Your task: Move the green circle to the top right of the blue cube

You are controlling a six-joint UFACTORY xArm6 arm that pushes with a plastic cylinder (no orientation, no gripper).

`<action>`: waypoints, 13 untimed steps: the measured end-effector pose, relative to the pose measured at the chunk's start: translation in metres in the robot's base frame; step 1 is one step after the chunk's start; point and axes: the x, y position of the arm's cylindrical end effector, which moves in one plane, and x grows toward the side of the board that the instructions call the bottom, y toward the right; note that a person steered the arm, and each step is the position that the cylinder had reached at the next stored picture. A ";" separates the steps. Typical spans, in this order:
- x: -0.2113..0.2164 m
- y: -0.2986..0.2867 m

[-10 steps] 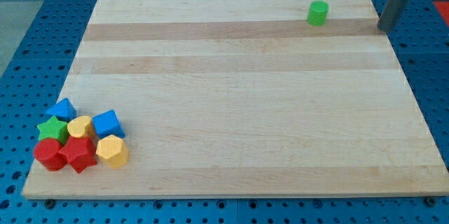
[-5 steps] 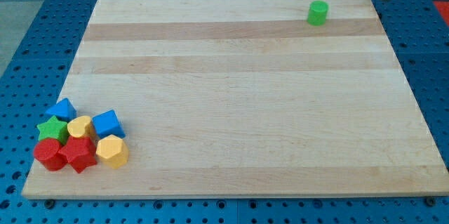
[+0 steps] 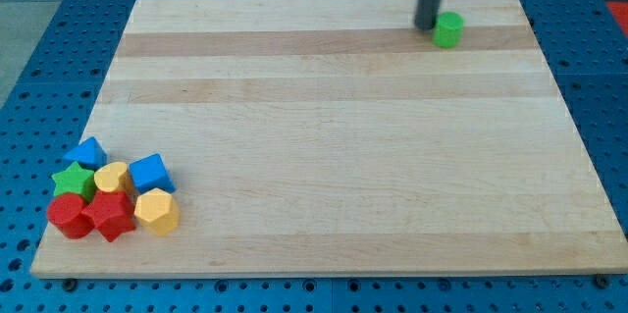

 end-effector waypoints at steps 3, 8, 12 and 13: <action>0.036 0.019; 0.074 -0.058; 0.103 -0.119; 0.104 -0.140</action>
